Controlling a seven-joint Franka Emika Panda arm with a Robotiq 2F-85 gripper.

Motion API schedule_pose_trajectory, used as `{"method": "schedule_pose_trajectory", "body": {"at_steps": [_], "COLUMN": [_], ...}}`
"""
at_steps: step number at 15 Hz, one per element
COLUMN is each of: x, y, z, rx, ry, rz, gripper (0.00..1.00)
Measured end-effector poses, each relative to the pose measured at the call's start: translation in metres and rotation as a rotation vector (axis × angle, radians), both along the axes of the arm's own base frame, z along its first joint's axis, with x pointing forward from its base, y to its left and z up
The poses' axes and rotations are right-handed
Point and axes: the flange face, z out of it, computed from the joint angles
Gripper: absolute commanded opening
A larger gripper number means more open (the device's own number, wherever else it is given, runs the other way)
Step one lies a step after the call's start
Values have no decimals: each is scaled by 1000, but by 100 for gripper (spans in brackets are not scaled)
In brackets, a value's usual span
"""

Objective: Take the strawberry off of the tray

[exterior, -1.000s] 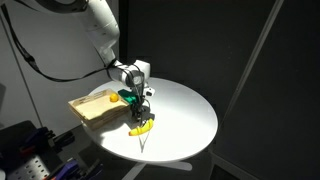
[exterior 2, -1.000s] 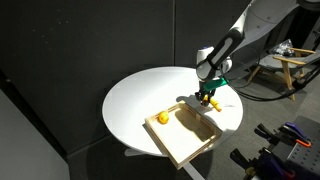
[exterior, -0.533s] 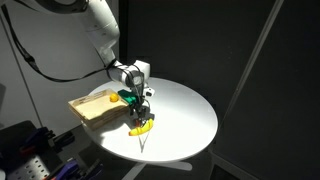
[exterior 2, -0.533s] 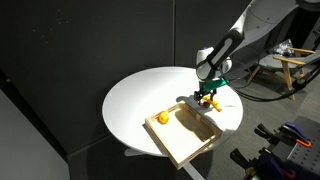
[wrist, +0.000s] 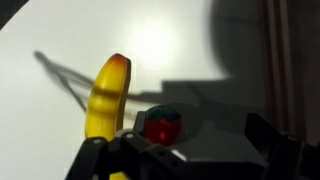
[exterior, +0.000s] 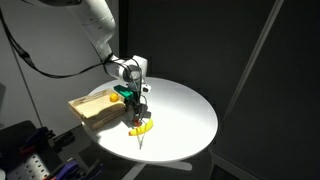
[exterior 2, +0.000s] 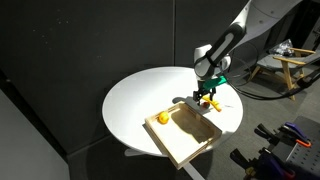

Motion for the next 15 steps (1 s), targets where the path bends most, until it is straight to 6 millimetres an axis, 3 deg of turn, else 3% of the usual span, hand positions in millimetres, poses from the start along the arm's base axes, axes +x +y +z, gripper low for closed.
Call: {"method": "schedule_pose_trajectory", "body": {"at_steps": [6, 15], "x": [-16, -56], "y": [28, 82], "z": [42, 94], "rx": [8, 22], "ry": [6, 45], "rz": [45, 140], "gripper": [100, 100]}}
